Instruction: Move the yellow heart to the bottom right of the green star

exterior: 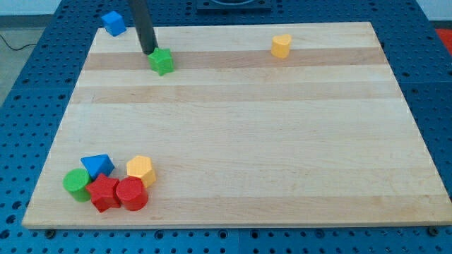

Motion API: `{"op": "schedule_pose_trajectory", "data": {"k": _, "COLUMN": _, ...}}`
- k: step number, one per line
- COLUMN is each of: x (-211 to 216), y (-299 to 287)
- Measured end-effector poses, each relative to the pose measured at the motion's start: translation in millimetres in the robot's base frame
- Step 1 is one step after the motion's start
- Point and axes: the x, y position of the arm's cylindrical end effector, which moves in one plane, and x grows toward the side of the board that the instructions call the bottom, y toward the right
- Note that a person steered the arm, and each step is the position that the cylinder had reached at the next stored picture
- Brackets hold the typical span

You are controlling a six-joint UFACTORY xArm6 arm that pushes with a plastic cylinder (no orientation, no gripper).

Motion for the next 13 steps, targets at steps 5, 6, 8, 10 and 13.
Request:
{"op": "schedule_pose_trajectory", "data": {"k": 5, "x": 34.3, "y": 379.0}}
{"op": "schedule_pose_trajectory", "data": {"k": 6, "x": 22.3, "y": 301.1}}
{"op": "schedule_pose_trajectory", "data": {"k": 8, "x": -11.4, "y": 239.1}}
{"op": "schedule_pose_trajectory", "data": {"k": 10, "x": 12.4, "y": 73.9}}
{"op": "schedule_pose_trajectory", "data": {"k": 13, "x": -20.6, "y": 211.8}}
